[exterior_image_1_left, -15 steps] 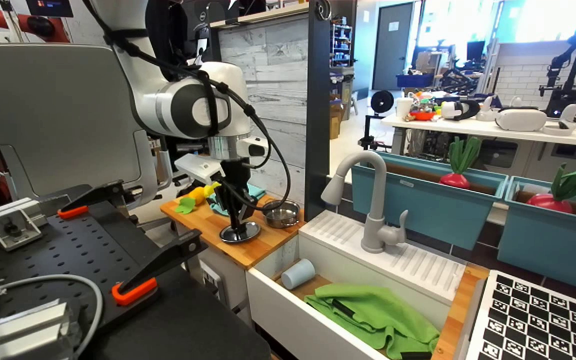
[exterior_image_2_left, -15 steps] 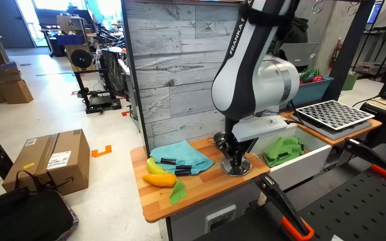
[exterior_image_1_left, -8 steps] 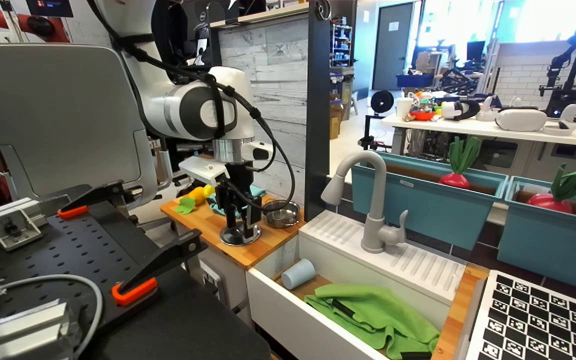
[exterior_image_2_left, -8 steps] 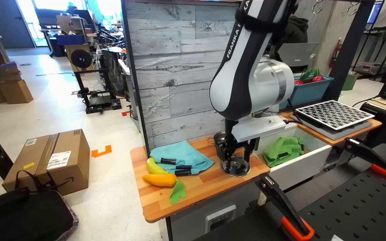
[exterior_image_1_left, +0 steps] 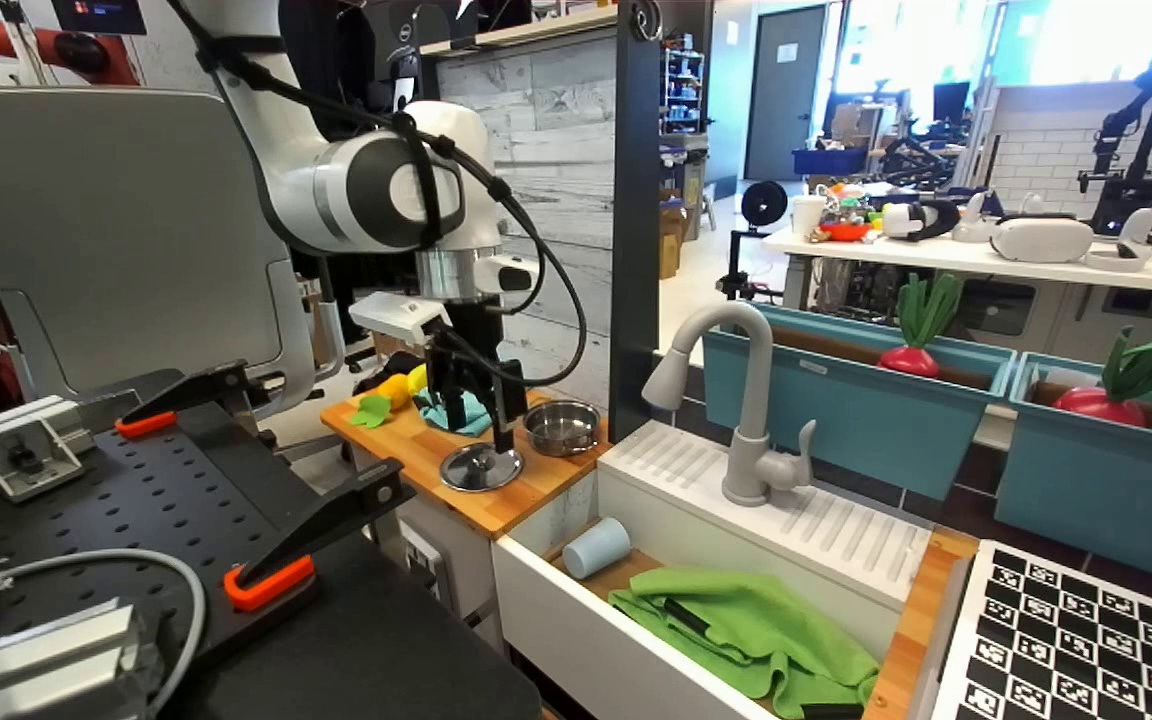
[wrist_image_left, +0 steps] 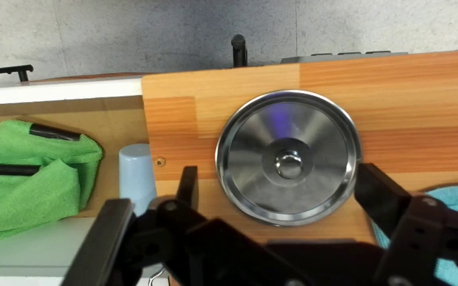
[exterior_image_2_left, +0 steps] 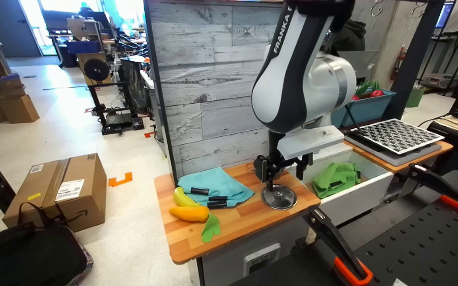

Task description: Uncover the pot and put the lid on the counter

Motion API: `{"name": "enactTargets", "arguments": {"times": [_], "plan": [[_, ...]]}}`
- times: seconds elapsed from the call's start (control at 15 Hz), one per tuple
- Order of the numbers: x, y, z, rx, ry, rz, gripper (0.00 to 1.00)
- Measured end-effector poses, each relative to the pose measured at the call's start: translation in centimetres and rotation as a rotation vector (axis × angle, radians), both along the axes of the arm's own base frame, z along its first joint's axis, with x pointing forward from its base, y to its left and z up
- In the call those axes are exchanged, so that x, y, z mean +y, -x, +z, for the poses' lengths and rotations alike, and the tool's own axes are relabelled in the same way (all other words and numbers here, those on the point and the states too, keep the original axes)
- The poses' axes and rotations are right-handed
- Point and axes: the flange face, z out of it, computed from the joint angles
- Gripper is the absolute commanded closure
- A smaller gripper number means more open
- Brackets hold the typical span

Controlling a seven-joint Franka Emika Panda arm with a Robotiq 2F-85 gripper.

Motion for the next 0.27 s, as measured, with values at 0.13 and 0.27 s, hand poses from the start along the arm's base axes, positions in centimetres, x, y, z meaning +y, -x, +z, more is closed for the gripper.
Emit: {"name": "enactTargets", "arguments": {"times": [0.13,0.27], "plan": [[0.5,0.7,2.2,-0.013,0.009,0.0,0.0],[0.8,1.2,4.2,-0.03,0.025,0.005,0.0]]}}
